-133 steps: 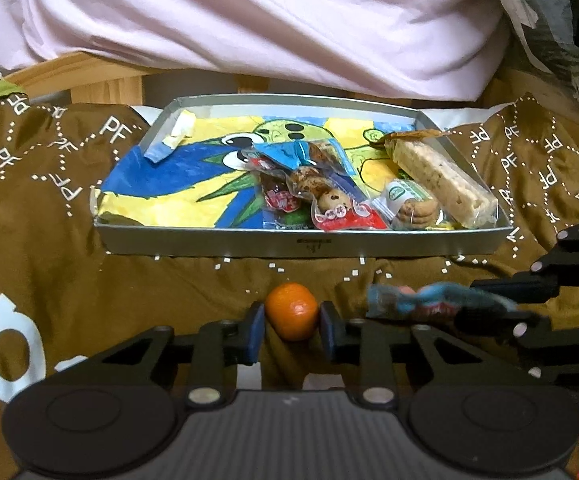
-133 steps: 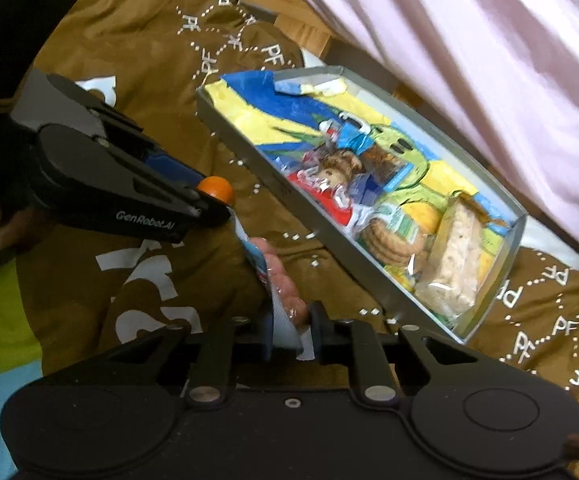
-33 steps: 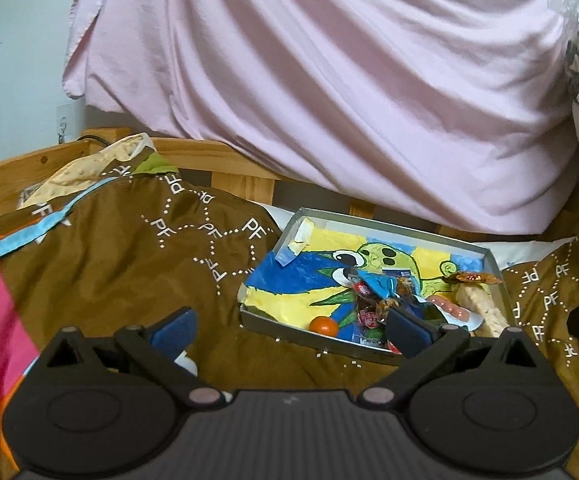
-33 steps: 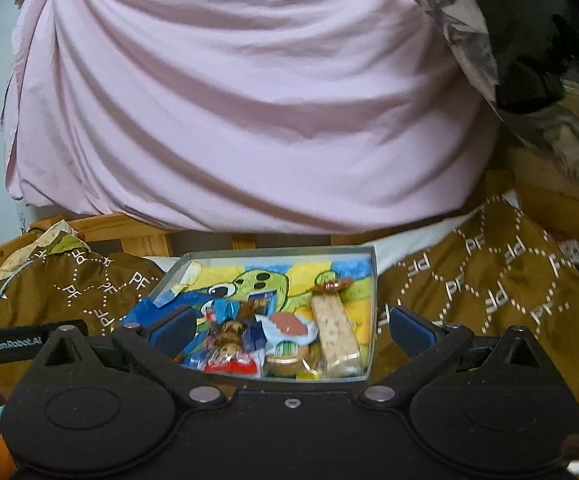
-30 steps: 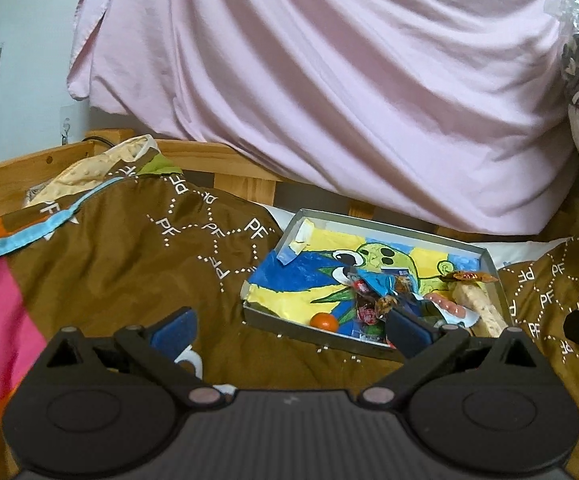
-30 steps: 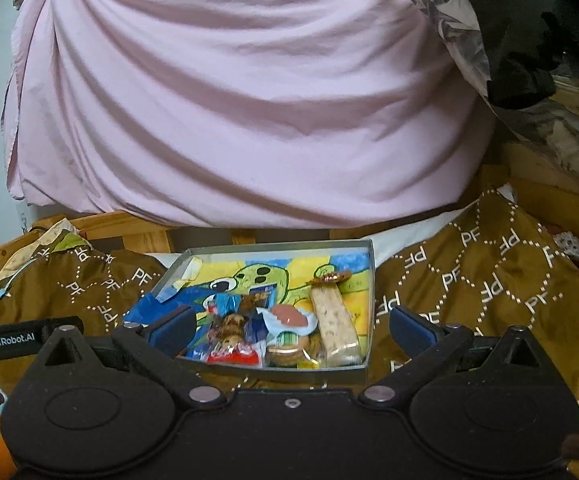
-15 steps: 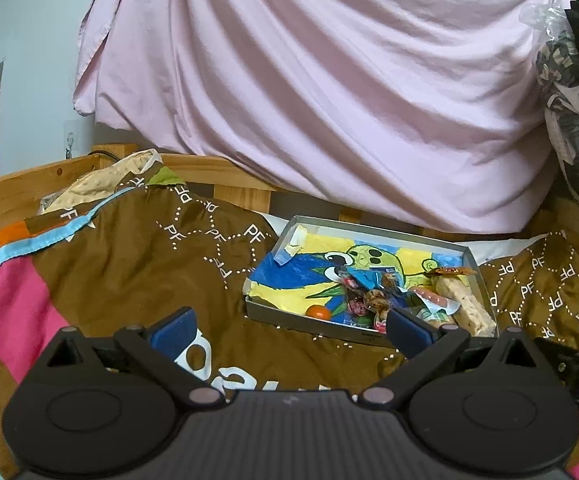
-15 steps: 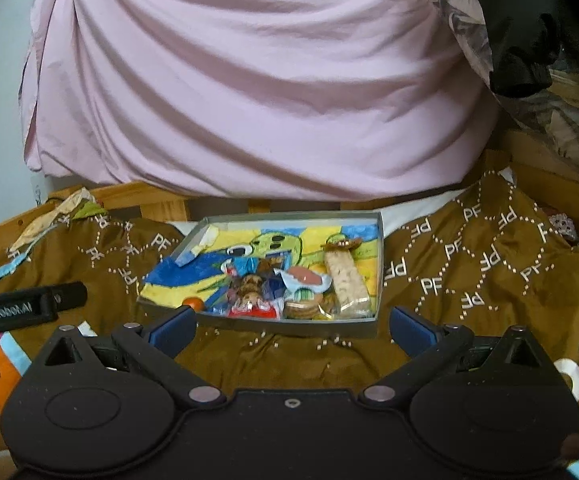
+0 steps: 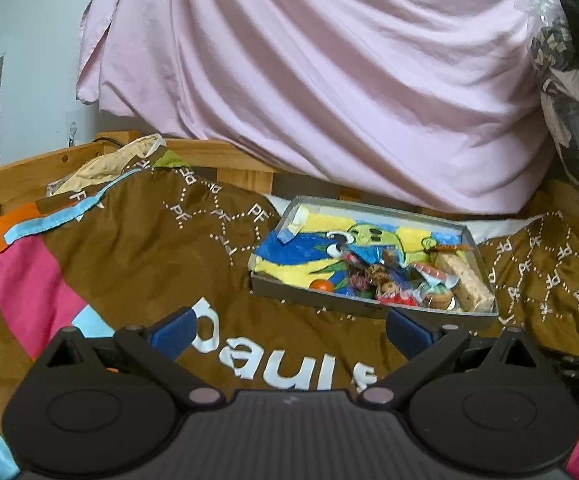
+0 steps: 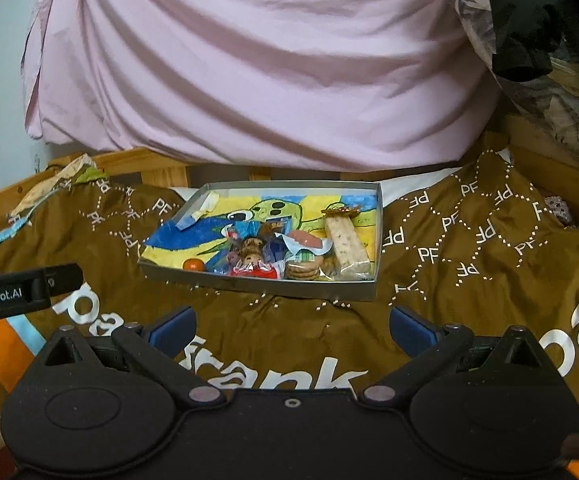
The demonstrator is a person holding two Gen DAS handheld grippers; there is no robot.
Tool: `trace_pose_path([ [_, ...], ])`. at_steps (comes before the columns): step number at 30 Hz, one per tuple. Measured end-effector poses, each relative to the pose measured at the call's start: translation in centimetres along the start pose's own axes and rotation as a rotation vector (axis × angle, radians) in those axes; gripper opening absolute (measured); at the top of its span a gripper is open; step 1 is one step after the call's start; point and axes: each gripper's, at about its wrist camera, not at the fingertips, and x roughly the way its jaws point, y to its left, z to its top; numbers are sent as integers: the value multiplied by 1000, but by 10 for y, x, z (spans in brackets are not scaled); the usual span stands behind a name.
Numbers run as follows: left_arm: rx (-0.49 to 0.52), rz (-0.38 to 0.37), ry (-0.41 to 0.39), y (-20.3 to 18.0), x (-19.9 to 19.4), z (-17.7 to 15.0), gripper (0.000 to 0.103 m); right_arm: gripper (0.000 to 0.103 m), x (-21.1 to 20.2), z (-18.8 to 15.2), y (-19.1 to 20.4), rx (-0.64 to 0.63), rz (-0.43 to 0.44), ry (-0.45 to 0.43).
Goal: Organize snacks
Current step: 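Lift both tools up and away from the tray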
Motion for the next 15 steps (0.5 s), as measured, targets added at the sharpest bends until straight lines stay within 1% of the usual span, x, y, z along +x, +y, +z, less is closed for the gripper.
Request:
trace_pose_path([
  [2, 4, 5, 13, 1, 0, -1, 103, 102, 1, -1, 0, -1, 1, 9],
  [5, 2, 8, 6, 2, -1, -2, 103, 102, 4, -3, 2, -7, -2, 33],
  [8, 10, 12, 21, 2, 1, -3, 103, 102, 4, -3, 3, -13, -6, 38],
  [15, 27, 24, 25, 0, 3, -7, 103, 102, 6, -3, 1, -1, -13, 49],
])
